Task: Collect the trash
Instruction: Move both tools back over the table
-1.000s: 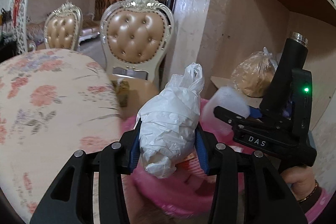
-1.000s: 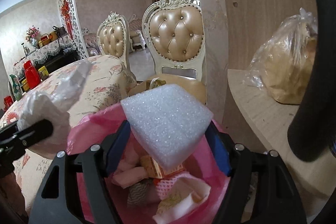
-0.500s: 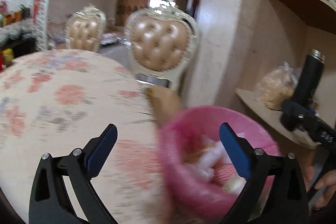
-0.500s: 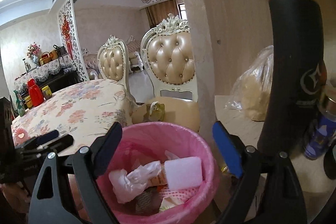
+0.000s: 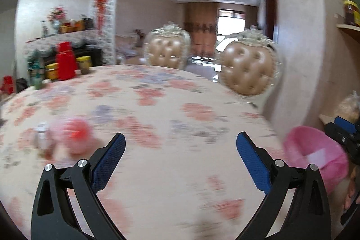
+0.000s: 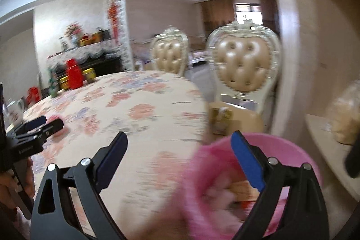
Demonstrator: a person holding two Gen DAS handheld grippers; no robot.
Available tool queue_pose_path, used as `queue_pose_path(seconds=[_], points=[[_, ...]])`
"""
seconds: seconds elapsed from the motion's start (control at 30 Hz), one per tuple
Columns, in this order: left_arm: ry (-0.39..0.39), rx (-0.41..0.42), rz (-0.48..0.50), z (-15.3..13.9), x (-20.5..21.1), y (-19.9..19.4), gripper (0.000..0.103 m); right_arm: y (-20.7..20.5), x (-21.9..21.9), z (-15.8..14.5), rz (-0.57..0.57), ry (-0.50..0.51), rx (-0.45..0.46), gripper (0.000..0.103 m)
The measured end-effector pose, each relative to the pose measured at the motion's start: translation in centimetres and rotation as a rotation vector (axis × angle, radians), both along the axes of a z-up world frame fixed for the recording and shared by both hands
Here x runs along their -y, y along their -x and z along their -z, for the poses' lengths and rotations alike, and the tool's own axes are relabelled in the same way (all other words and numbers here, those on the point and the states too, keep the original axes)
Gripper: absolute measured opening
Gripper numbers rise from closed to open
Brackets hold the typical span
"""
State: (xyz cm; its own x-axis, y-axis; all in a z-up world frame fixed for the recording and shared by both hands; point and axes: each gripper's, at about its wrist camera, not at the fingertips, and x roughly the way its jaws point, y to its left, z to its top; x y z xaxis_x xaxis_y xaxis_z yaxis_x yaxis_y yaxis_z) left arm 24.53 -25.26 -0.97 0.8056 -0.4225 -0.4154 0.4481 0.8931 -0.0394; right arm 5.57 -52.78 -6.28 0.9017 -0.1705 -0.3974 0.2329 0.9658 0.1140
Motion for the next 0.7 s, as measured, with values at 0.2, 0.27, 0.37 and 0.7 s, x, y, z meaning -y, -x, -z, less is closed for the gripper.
queue_pose_path(seconds=[0.2, 0.27, 0.37, 0.7], points=[[-0.042, 0.003, -0.171, 0.5, -8.4, -2.4, 0.094, -4.2, -7.1, 0.8, -0.145, 0.004, -0.040, 0.090], [-0.036, -0.017, -0.228, 0.7, -11.3, -3.4, 0.094, -5.6, -9.3, 1.0, -0.187, 0.006, -0.051, 0.090], [-0.033, -0.028, -0.290, 0.9, -14.4, -4.6, 0.094, -7.8, -12.4, 1.4, -0.247, -0.004, -0.082, 0.090], [-0.058, -0.044, -0.436, 0.8, -20.8, -9.2, 0.094, -16.8, -20.6, 3.1, -0.382, 0.004, -0.201, 0.092]])
